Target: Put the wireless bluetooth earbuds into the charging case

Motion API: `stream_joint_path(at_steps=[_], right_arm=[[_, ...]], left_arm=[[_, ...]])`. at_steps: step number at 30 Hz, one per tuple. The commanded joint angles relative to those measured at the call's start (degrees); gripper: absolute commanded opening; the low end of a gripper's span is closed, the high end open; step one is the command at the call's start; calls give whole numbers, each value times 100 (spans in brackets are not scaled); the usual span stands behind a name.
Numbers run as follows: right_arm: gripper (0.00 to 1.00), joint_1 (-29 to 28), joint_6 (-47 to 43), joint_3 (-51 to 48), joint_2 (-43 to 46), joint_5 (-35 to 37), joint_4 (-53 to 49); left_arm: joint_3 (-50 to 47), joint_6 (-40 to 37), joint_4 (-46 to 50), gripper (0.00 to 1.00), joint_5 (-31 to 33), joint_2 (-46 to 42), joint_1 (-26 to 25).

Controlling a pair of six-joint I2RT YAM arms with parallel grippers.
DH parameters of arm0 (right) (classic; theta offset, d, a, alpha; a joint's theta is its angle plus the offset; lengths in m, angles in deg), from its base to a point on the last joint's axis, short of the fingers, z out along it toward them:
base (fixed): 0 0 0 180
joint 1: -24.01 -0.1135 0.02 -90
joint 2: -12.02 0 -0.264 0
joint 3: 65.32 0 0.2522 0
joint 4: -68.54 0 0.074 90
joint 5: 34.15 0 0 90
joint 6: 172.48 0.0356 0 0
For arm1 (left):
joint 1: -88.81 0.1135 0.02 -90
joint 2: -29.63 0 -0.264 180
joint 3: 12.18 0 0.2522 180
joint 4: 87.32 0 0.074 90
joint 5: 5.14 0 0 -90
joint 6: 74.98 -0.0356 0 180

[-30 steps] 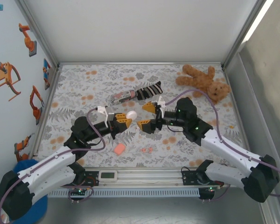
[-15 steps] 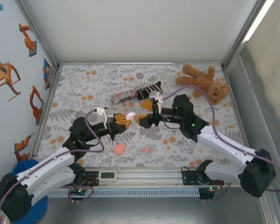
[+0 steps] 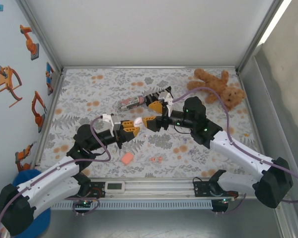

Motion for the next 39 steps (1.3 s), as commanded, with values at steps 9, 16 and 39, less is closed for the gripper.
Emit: stream_joint_path(at_steps=[9,16,39], right_arm=[[78,99,115,560,-169,316,-305],[78,240,436,823,-6,386,-751],[53,421,1577,1129,-1881,173,-2227]], left_arm=[[227,-186,58,11,-211,-93,-8],[174,-195,255,11,-75,-226,-10],[-21,-318,1512,11,157,-2114,-18]])
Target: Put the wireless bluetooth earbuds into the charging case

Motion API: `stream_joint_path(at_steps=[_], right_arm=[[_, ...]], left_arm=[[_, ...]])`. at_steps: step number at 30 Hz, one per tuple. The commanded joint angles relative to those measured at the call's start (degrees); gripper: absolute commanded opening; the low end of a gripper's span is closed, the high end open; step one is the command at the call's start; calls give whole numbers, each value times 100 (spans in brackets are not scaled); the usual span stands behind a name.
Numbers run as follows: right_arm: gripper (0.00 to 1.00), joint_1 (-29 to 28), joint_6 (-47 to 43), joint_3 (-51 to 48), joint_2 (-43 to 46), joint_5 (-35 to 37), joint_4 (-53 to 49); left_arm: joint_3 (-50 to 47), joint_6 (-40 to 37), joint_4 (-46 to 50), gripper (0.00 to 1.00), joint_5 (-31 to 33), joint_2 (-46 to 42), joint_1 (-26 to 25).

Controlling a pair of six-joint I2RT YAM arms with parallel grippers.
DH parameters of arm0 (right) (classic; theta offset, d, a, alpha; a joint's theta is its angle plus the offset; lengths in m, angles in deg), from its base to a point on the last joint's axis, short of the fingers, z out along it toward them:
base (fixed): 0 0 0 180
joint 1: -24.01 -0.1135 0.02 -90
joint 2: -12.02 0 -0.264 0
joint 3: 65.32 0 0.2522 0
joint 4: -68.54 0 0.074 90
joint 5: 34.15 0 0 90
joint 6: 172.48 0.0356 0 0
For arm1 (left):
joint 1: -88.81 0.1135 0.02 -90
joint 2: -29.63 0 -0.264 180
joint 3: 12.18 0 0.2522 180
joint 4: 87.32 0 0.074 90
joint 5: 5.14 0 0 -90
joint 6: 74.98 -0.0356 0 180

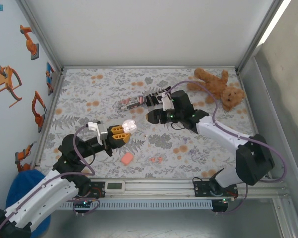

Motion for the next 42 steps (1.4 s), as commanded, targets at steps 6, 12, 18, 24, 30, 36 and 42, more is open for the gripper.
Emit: stream_joint_path(at_steps=[6,12,18,24,30,36,42], right_arm=[[48,-444,-576,1218,-946,284,-1599],[45,-693,-862,1906,-1820,274,-2170],[40,-953,-1142,2710,-2694,387,-2986],[38,-1085,-1184,3058,-3249,364,-3160],[37,-1174,-1246,3329,-3592,455,-3290],[36,-1222,-1259,3506,-3804,422,-3340],[33,-1261,-1265,3650,-3980,352,-3344]], left_arm=[[-7,-154,331,12,118,-528,-10],[24,-176,422,12,118,-644,-10],[37,-201,476,12,127,-673,-12],[37,-204,488,11,118,-648,-12],[37,-211,499,11,141,-660,-15],[28,-210,523,11,153,-651,-14],[30,-220,519,11,180,-633,-11]])
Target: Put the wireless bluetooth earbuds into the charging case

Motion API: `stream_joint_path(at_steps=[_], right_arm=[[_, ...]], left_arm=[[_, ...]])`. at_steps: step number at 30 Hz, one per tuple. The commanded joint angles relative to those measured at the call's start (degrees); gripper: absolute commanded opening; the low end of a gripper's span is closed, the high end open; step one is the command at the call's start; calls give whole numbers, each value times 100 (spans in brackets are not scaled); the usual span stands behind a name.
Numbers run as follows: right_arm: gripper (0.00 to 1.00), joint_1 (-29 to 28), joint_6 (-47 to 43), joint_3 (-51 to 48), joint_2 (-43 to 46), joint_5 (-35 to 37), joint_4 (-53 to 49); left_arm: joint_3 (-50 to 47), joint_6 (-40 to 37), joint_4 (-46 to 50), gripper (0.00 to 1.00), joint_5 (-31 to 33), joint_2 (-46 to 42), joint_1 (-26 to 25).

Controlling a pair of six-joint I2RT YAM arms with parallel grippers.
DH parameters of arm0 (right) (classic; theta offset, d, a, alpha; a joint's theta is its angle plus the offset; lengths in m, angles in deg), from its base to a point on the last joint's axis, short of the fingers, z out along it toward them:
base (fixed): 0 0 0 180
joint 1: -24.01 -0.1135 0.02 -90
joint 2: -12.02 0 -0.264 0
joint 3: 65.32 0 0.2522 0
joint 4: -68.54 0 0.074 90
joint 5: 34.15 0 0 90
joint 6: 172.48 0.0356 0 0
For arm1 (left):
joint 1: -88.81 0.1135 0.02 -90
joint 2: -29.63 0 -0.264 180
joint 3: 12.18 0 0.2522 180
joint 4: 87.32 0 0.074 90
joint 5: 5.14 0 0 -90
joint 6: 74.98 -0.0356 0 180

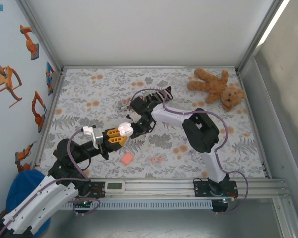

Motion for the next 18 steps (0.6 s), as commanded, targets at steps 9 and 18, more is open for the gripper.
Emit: stream_joint_path(at_steps=[9,18], right_arm=[[31,-75,-93,295,-314,-49,-193],[27,-83,-99,276,-423,-59,-218]], left_arm=[[54,-135,-3,11,57,-15,-10],[72,-159,-4,12,75,45,-16]])
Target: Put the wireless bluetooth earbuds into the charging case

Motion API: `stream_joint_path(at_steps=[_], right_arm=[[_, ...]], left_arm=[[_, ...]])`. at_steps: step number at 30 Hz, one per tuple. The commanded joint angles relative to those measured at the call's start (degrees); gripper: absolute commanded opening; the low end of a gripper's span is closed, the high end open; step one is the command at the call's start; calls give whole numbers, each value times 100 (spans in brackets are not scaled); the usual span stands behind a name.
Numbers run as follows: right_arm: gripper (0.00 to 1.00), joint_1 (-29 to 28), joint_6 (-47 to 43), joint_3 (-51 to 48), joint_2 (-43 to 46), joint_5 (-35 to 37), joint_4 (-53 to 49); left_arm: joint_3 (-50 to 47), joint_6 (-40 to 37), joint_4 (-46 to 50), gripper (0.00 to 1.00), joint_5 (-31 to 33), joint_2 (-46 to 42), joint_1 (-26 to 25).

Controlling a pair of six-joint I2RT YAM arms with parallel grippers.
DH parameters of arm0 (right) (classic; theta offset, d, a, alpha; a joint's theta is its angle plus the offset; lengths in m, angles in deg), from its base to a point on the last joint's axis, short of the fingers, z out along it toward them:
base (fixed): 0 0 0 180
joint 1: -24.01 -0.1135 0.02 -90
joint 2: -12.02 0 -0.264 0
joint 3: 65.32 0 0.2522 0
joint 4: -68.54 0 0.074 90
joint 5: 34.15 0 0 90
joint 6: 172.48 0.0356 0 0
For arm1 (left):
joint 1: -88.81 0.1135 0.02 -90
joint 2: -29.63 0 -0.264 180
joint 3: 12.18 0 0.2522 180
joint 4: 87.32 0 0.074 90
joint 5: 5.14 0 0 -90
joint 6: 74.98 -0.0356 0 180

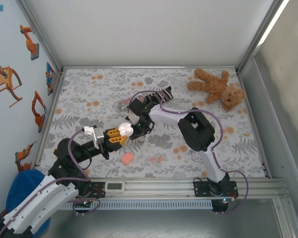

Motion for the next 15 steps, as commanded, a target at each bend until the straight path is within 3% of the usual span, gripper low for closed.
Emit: stream_joint_path(at_steps=[1,15], right_arm=[[26,-60,-79,125,-100,-51,-190],[17,-71,-120,-20,100,29,-176]], left_arm=[[72,-116,-87,11,33,20,-13],[88,-126,-27,11,57,8,-14]])
